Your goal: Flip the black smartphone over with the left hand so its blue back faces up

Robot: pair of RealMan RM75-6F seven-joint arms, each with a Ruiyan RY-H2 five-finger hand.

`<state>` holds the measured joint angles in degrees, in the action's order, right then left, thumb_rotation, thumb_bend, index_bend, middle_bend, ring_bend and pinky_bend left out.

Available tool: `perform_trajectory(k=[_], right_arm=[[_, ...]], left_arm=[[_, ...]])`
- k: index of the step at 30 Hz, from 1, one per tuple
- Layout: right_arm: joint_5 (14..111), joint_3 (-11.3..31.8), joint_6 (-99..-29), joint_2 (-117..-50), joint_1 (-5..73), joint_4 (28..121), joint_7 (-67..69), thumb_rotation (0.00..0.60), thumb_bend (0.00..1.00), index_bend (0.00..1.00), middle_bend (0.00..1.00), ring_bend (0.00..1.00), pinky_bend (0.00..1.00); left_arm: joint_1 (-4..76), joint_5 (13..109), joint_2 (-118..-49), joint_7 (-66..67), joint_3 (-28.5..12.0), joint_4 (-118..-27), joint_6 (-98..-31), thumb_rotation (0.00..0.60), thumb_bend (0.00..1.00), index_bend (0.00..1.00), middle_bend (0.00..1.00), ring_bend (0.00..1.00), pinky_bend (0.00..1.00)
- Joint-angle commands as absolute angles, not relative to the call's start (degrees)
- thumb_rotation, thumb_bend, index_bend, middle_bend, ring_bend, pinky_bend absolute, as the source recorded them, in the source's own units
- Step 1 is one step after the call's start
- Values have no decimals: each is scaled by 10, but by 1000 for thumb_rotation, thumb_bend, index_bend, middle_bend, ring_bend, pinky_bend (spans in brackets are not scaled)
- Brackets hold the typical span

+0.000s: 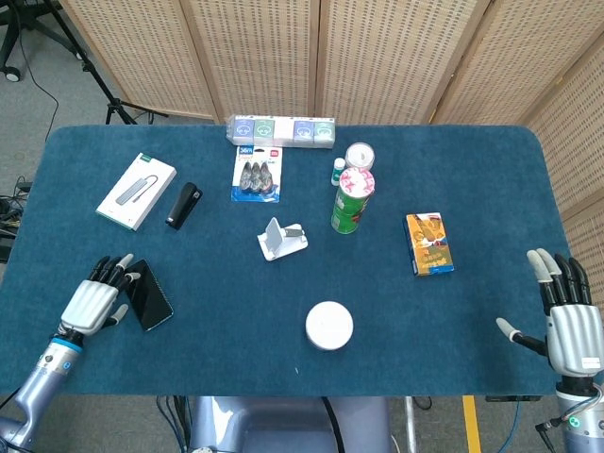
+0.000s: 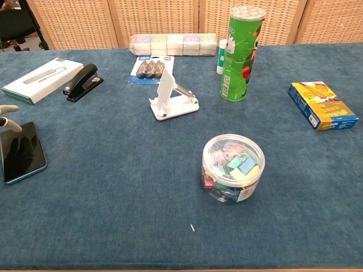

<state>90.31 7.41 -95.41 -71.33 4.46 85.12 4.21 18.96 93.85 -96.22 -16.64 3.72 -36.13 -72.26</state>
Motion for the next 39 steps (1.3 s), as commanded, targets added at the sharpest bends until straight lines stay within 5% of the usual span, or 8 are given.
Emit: perform_trajectory(k=[1, 18, 21, 28, 39], right_arm=[[902, 74, -953, -713, 45, 851, 43, 600, 0, 17, 0, 0, 0], [900, 74, -950, -711, 44, 856, 39, 600, 0, 17, 0, 0, 0], [900, 75, -951, -711, 44, 857, 39, 600, 0, 17, 0, 0, 0], [898, 74, -948, -709, 44, 859, 38, 600, 0, 17, 0, 0, 0], [896, 75, -946, -707, 43, 862, 42, 600, 0, 17, 0, 0, 0]], left_arm=[[193, 935, -967, -166, 36, -360, -716, 600, 353, 253, 0, 0, 19], [202, 927, -999, -161, 33, -330, -716, 600, 367, 253, 0, 0, 19], [203, 928, -1000, -158, 35, -332, -712, 600, 426, 253, 0, 0, 19], [206, 927, -1002, -155, 38, -334, -707, 600, 733, 253, 0, 0, 19], [217, 923, -1002, -156, 30, -338, -713, 600, 770, 260, 0, 0, 19]])
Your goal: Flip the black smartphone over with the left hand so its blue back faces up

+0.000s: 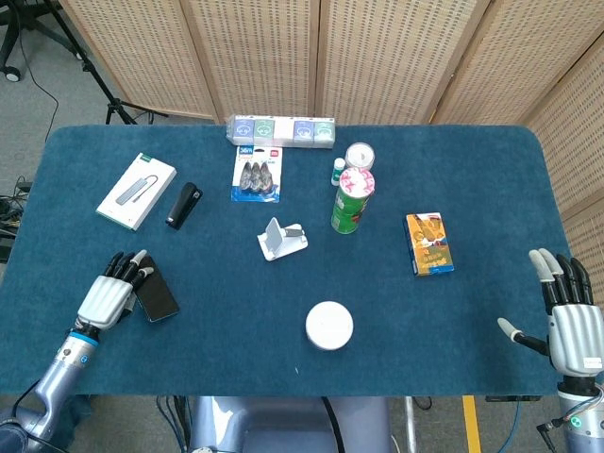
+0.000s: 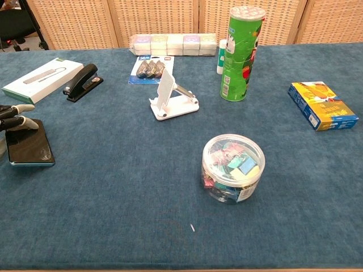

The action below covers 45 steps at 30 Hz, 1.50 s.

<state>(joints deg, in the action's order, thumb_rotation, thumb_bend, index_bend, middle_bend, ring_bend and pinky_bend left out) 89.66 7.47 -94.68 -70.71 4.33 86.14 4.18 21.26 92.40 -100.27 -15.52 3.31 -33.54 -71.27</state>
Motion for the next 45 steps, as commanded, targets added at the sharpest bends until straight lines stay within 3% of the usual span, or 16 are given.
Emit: perform_trajectory(k=[1, 20, 28, 32, 40, 43, 45], right_arm=[[896, 75, -946, -707, 44, 862, 42, 600, 0, 17, 0, 0, 0], [877, 81, -930, -702, 46, 862, 51, 600, 0, 17, 0, 0, 0], [872, 83, -929, -697, 45, 865, 56, 600, 0, 17, 0, 0, 0], [871, 83, -926, -695, 45, 866, 59, 600, 0, 17, 0, 0, 0], [872, 84, -930, -692, 44, 870, 63, 600, 0, 17, 0, 0, 0], [874, 83, -931, -691, 43, 872, 64, 600, 0, 17, 0, 0, 0], [878, 81, -933, -691, 42, 874, 64, 600, 0, 17, 0, 0, 0]], left_arm=[[221, 922, -1000, -154, 28, -340, -711, 600, 769, 260, 0, 0, 19], [312, 861, -940, -12, -45, -497, -620, 600, 699, 249, 0, 0, 19], [333, 831, -951, 31, -78, -528, -616, 600, 632, 34, 0, 0, 19], [337, 820, -950, 34, -84, -536, -611, 600, 584, 0, 0, 0, 19], [306, 824, -905, -8, -93, -606, -684, 600, 341, 0, 0, 0, 13], [274, 831, -859, -17, -85, -670, -728, 600, 102, 0, 0, 0, 0], [253, 831, -823, -11, -77, -717, -745, 600, 12, 0, 0, 0, 0]])
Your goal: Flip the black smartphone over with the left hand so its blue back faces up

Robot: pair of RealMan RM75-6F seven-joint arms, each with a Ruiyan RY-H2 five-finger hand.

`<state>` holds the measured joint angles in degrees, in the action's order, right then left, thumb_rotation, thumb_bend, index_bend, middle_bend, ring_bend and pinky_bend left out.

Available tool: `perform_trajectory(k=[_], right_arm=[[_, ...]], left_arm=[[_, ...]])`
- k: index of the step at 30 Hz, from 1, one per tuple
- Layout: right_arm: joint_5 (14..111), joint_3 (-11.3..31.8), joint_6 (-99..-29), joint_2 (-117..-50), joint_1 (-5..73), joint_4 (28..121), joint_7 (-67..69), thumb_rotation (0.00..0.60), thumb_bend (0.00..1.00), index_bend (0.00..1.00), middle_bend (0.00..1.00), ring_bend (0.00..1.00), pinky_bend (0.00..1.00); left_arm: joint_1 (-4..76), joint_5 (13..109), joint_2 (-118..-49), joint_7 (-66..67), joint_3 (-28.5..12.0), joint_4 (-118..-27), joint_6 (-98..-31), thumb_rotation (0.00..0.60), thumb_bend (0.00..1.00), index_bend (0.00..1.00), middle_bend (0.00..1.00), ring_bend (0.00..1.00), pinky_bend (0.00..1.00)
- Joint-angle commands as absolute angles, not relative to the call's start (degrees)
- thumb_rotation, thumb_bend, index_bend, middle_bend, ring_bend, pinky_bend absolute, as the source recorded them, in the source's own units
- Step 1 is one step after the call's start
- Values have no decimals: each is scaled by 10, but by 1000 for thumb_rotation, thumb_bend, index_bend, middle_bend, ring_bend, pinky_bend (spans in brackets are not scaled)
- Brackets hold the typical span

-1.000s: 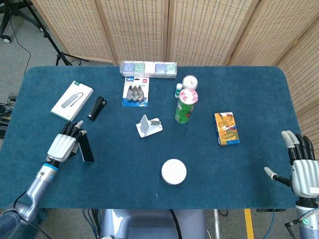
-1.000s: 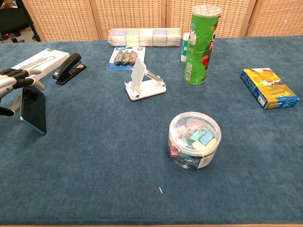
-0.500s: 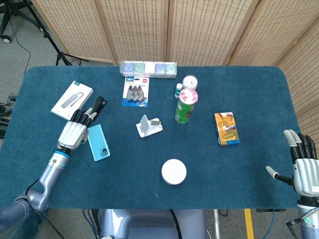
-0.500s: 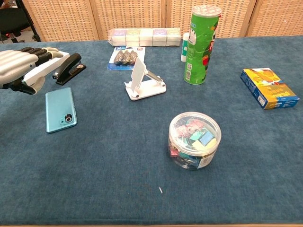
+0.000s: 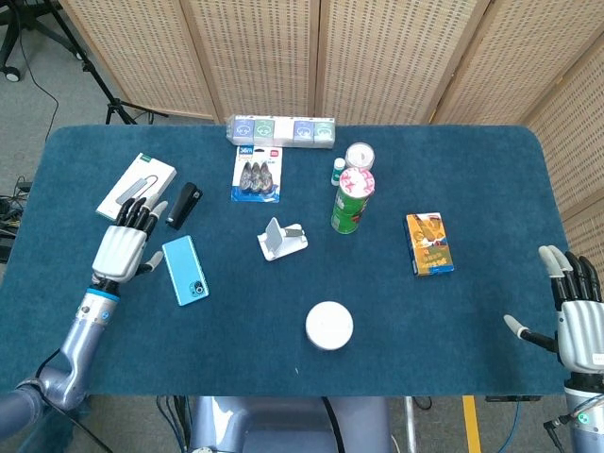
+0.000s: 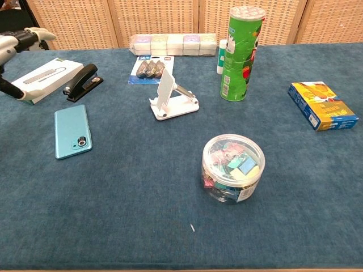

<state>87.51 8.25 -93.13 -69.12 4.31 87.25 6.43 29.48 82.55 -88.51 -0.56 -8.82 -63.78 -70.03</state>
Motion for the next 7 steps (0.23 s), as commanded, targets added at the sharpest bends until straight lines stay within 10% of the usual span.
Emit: perform_trajectory(k=[1, 7], right_arm=[[879, 81, -934, -690, 42, 875, 64, 600, 0, 17, 0, 0, 0], [887, 78, -941, -688, 39, 881, 63, 600, 0, 17, 0, 0, 0]], left_arm=[[246, 831, -811, -10, -73, -733, -750, 600, 0, 0, 0, 0, 0], [186, 823, -725, 30, -46, -853, -795, 600, 0, 0, 0, 0, 0]])
